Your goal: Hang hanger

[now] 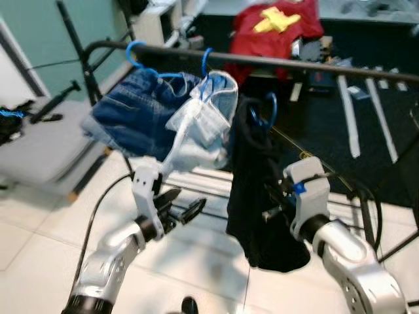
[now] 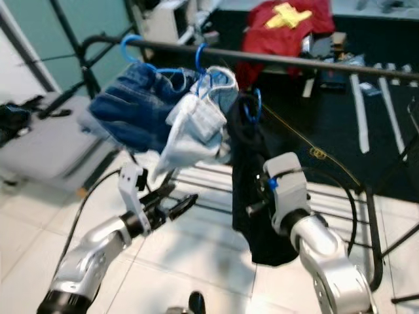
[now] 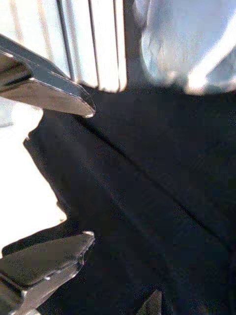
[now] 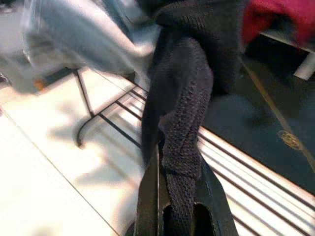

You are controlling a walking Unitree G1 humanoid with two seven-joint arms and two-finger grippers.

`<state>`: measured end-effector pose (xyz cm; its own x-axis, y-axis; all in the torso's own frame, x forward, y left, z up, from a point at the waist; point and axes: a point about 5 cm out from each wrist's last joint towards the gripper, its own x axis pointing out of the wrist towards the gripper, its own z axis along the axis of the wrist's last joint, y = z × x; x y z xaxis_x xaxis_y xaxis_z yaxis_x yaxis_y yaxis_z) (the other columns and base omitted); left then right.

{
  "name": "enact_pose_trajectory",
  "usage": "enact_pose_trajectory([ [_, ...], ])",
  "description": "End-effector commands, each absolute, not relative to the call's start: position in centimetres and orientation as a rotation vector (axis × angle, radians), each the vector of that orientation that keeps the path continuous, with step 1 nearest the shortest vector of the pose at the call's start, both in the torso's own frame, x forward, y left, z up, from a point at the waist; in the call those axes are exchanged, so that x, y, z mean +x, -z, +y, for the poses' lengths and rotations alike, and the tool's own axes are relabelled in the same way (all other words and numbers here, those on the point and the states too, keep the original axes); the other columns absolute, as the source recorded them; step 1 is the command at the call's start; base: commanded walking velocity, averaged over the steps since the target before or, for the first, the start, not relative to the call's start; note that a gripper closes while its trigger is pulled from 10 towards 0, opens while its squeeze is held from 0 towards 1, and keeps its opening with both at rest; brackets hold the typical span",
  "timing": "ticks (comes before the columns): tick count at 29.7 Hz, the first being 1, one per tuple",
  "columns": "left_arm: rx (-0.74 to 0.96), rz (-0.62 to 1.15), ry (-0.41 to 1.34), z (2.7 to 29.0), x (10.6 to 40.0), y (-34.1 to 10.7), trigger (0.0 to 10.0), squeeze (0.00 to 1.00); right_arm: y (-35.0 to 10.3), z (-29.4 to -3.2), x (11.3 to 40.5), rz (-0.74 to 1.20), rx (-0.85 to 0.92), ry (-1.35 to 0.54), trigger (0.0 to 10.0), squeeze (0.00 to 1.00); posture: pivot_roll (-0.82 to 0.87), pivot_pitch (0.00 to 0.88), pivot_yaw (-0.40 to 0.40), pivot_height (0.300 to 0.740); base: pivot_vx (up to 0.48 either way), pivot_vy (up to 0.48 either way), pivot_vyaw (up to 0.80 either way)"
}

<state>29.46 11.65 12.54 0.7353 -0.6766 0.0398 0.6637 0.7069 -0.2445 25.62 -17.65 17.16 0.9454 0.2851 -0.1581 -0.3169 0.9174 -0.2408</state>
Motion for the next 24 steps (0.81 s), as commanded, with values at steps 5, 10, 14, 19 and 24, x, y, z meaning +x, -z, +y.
enact_pose_trajectory([
  [5, -0.257, 0.080, 0.736, 12.0, 29.2, -11.9, 10.0, 0.00, -16.9, -17.8, 25.2, 0.090, -0.297, -0.338, 0.0, 0.00, -0.08, 0.141, 0.018, 0.740, -0.352, 0.000, 0.00],
  [10, -0.278, 0.063, 0.741, 12.1, 29.3, -12.1, 10.0, 0.00, -16.3, -17.8, 24.9, 0.096, -0.291, -0.388, 3.7, 0.00, -0.07, 0.139, 0.016, 0.740, 0.000, 0.000, 0.00],
  [14, -0.294, 0.052, 0.722, 12.4, 29.5, -12.2, 10.0, 0.00, -15.6, -17.6, 24.7, 0.116, -0.286, -0.427, 10.0, 0.00, -0.07, 0.135, 0.013, 0.740, 0.000, 0.000, 0.00],
  [19, -0.296, 0.031, 0.625, 13.6, 30.4, -12.3, 10.0, 0.00, -14.3, -17.0, 24.3, 0.134, -0.268, -0.485, 10.0, 0.00, -0.07, 0.132, 0.012, 0.740, 0.000, 0.000, 0.00],
  [24, -0.291, 0.029, 0.579, 14.6, 30.9, -12.1, 10.0, 0.00, -13.2, -16.4, 24.0, 0.139, -0.238, -0.533, 10.0, 0.00, -0.06, 0.125, 0.010, 0.740, 0.000, 0.000, 0.00],
])
